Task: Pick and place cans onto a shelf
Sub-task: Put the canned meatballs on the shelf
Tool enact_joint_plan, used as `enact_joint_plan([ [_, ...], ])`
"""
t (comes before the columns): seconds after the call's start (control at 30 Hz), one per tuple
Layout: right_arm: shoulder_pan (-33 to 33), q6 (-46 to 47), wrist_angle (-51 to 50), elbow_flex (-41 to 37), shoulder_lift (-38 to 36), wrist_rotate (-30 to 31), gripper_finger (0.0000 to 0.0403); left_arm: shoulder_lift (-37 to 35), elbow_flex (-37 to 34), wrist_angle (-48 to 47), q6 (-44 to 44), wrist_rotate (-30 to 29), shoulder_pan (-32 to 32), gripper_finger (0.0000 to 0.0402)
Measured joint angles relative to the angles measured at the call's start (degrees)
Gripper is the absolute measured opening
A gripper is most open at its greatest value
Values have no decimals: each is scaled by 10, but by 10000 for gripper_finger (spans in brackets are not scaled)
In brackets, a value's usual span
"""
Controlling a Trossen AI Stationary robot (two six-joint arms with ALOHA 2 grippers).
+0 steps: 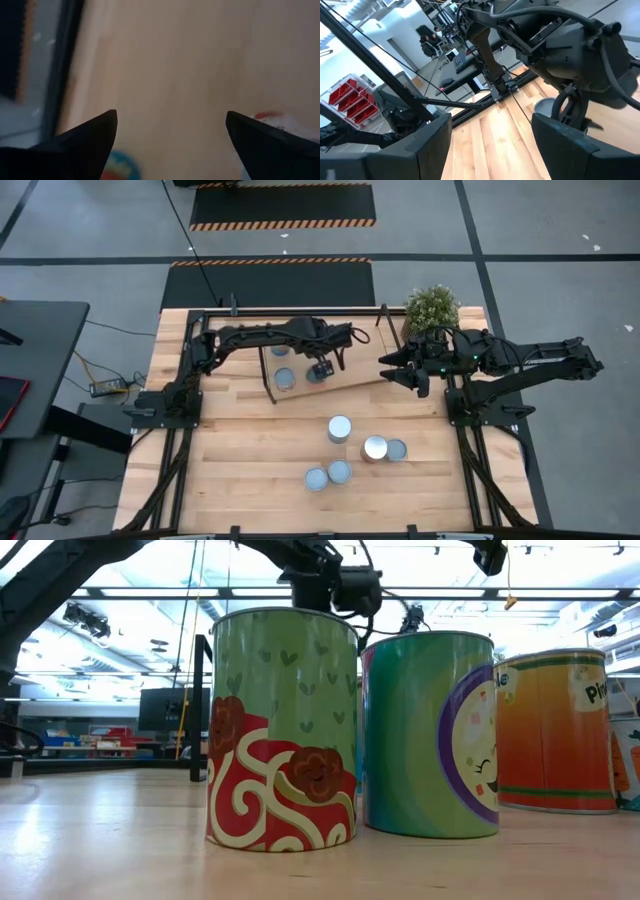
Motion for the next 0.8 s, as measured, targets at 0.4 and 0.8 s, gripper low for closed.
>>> enact_joint_plan([
  [0.4,0,5,-1,0,0,-11,281,-13,35,78,10,163,0,379],
  [0.8,0,-5,-7,0,0,-11,281,-21,54,-31,155,164,-79,379],
])
